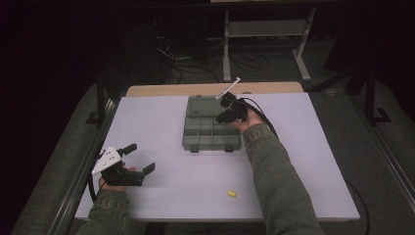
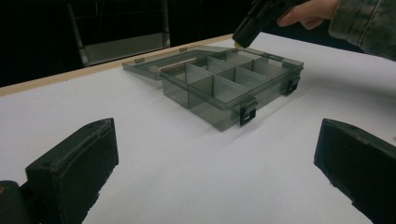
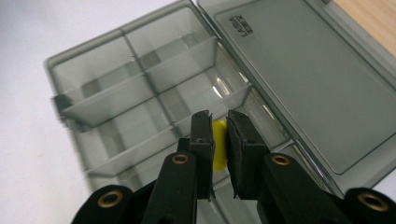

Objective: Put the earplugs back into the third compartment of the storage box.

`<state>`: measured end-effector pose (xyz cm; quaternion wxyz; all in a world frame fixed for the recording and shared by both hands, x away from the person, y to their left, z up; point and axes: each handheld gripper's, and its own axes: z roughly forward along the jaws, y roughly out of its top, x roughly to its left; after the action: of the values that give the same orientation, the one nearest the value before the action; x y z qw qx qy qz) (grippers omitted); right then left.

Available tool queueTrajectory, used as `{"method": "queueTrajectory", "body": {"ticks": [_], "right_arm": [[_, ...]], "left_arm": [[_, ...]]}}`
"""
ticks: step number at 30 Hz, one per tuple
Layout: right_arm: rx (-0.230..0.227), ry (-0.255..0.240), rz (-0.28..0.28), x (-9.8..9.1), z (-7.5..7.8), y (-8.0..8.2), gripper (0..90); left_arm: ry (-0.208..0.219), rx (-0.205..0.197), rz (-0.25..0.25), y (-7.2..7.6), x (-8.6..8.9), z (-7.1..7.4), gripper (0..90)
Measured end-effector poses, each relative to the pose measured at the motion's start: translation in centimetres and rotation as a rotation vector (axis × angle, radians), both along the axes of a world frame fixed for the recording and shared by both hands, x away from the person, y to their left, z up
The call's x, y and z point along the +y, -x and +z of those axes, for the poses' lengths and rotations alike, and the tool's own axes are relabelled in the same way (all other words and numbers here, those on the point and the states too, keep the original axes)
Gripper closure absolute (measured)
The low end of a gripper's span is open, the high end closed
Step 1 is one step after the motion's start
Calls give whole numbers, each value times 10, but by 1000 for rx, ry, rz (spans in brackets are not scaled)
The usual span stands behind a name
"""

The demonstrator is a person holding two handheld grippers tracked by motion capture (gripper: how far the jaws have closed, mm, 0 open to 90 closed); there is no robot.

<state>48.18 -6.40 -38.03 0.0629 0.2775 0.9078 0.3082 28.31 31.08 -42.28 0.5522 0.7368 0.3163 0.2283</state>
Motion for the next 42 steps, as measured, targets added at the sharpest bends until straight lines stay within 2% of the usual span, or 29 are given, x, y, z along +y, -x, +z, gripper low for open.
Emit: {"method": "queueTrajectory", "body": {"ticks": [3,7,10,11,12,13,14,15,17,18,19,20,21,22,23,26,31,32,39,42], "right_arm": [[13,12,-15,3,-13,-6,792],[6,25,-20,6,-17,-8,783],[1,20,-22,5,-17,-8,703],[1,20,-22,5,-17,-8,703],[0,19,-25,4,-15,-7,656],[0,19,-25,4,-15,-7,656],[5,10,-33,3,-13,-5,566],[5,10,-33,3,-13,-5,566],[1,11,-38,2,-10,-2,482],[-4,9,-40,0,-5,1,352],[-3,1,-44,-1,-3,3,288],[2,-9,-48,-2,0,5,245],[2,-9,-48,-2,0,5,245],[-4,-11,-72,-4,6,10,166],[-2,-14,-81,-6,8,12,137],[-2,-36,-88,-10,15,20,102],[-18,-41,-96,-17,22,31,47],[-19,-57,-101,-20,25,38,2],[-25,-59,-120,-30,24,54,0],[-29,-64,-104,-34,22,63,0]], "left_arm": [[-4,0,-4,0,0,0,0],[-3,1,-6,0,0,0,0],[-2,1,-5,0,0,0,0],[-2,1,-5,0,0,0,0],[-2,0,-6,0,0,0,0],[-2,0,-6,0,0,0,0],[-4,1,-5,0,0,0,0],[-4,1,-5,0,0,0,0],[-4,1,-5,1,0,0,0],[-5,1,-5,1,0,0,0],[-5,1,-5,1,0,0,0],[-5,1,-5,1,0,0,0],[-6,0,-5,1,0,0,0],[-4,0,-3,1,0,0,0],[-5,0,-3,1,0,0,0],[-6,-1,-3,1,0,0,0],[-5,0,-2,1,0,0,0],[-5,0,-2,1,0,0,0],[-8,-2,-6,1,-1,0,0],[-8,-1,-4,1,-1,0,0]]}}
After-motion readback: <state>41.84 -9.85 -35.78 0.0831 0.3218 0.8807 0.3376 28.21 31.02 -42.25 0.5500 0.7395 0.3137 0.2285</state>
